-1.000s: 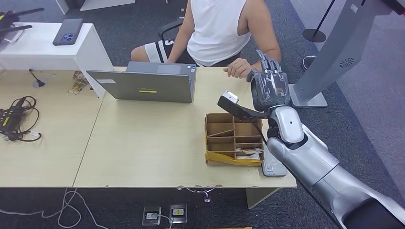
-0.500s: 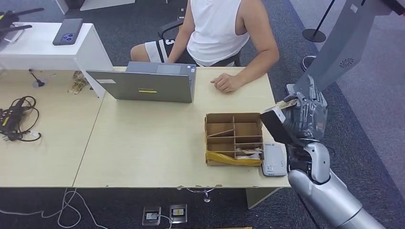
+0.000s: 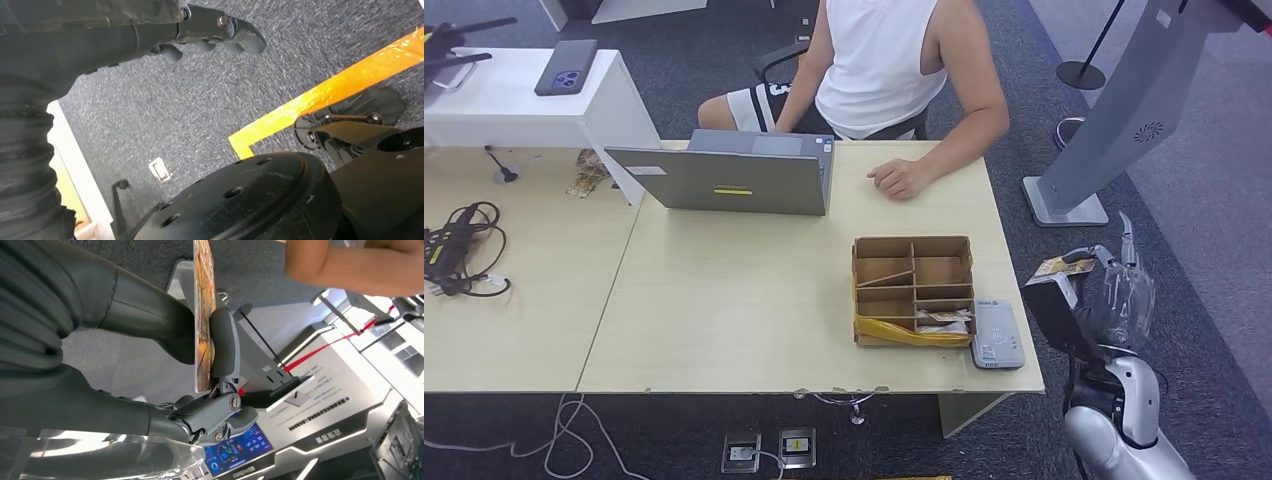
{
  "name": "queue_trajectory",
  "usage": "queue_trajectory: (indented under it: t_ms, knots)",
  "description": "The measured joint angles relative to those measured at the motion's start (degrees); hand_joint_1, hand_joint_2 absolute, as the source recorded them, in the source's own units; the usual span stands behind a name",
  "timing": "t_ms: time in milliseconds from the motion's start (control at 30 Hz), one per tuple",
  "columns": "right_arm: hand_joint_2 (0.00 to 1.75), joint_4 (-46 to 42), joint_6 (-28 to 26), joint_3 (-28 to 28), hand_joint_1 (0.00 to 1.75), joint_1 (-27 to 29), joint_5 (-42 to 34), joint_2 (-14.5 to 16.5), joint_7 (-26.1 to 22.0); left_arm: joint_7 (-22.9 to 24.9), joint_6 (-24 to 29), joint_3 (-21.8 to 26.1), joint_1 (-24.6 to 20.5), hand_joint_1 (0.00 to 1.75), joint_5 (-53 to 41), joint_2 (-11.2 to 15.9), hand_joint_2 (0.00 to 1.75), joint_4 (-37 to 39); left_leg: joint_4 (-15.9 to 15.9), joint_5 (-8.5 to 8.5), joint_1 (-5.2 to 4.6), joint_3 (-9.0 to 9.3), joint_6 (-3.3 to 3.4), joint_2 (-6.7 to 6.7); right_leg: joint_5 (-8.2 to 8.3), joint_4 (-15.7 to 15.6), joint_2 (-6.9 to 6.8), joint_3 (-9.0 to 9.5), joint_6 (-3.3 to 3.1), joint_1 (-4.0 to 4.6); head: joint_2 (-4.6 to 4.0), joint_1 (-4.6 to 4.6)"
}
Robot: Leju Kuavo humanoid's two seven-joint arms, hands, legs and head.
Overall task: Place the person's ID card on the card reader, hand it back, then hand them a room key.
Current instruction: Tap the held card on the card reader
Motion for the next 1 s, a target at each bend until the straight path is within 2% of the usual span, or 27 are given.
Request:
queue_trajectory:
  t_ms: [367, 800, 1000]
  knots:
    - [1.75, 4.6, 4.49, -0.8, 1.75, 0.98, -1.0, 3.15, -0.72, 0.0, 0.01, 0.13, -0.02, 0.0, -0.07, -0.22, 1.75, -0.02, -0.01, 0.0, 0.0, -0.01, 0.0, 0.0, -0.03, 0.0, 0.0, 0.0, -0.04, 0.0, 0.0, -0.01]
    - [1.75, 11.73, 4.99, -1.04, 1.75, 2.1, -3.47, 4.79, 0.84, 0.89, 0.01, 0.09, -0.05, 0.0, -0.67, -0.18, 1.75, -0.04, -0.01, 0.0, 0.0, -0.01, 0.0, 0.0, -0.04, 0.0, 0.0, -0.02, -0.05, 0.0, 0.0, -0.01]
    - [1.75, 14.55, 3.93, -2.22, 1.75, 3.56, -6.84, 5.0, -0.61, 0.94, 0.01, 0.09, -0.05, 0.0, -0.67, -0.18, 1.75, -0.04, -0.01, 0.0, 0.0, -0.01, 0.0, 0.0, -0.04, -0.01, 0.0, -0.02, -0.05, 0.0, 0.0, 0.0]
